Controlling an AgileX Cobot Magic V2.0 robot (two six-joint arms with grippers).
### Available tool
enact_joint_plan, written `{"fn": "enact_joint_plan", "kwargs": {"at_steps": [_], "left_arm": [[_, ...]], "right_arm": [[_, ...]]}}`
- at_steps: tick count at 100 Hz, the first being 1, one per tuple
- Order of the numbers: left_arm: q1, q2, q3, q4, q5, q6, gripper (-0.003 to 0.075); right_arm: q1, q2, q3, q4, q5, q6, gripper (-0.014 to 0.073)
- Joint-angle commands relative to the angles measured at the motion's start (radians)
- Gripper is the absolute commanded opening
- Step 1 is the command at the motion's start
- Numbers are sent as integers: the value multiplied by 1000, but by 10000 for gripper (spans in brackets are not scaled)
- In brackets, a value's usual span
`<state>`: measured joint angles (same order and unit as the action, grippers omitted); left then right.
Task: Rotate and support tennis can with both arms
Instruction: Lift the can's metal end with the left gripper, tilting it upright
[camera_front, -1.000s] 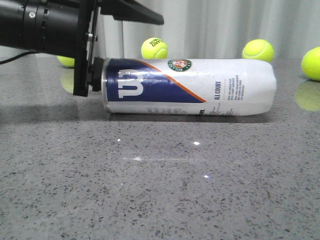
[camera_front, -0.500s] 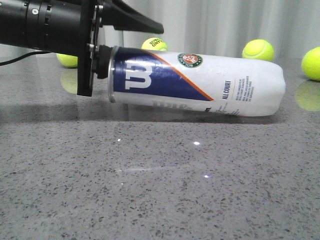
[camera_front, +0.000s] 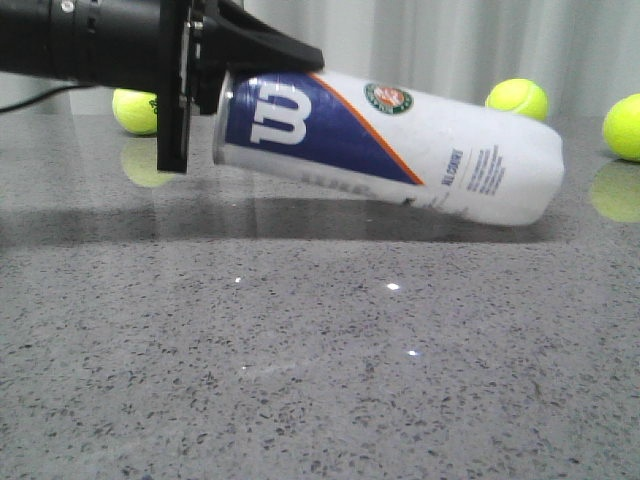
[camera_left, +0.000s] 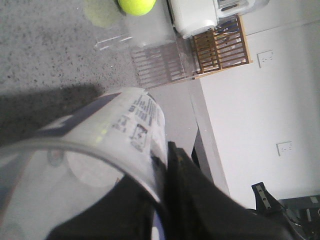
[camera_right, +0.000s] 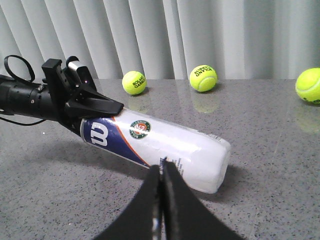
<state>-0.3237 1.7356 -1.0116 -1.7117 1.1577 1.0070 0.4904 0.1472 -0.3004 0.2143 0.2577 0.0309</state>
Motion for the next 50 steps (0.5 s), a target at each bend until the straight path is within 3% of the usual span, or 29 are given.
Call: {"fn": "enact_joint_plan", "kwargs": {"at_steps": [1,16,32,50], "left_arm": [[-4,-107,-51,-47,124,18,-19],[-4,-240,-164,134,50,-61,-19],[-4,-359,-362,547,-8,-307,-19],[-24,-394,-574,972,42,-588,-19]], "right_arm": [[-5,9,-25,0,-87,-3,-60],[-5,9,-25,0,-87,-3,-60],[-5,9,-25,0,-87,-3,-60],[-5,9,-25,0,-87,-3,-60]]}}
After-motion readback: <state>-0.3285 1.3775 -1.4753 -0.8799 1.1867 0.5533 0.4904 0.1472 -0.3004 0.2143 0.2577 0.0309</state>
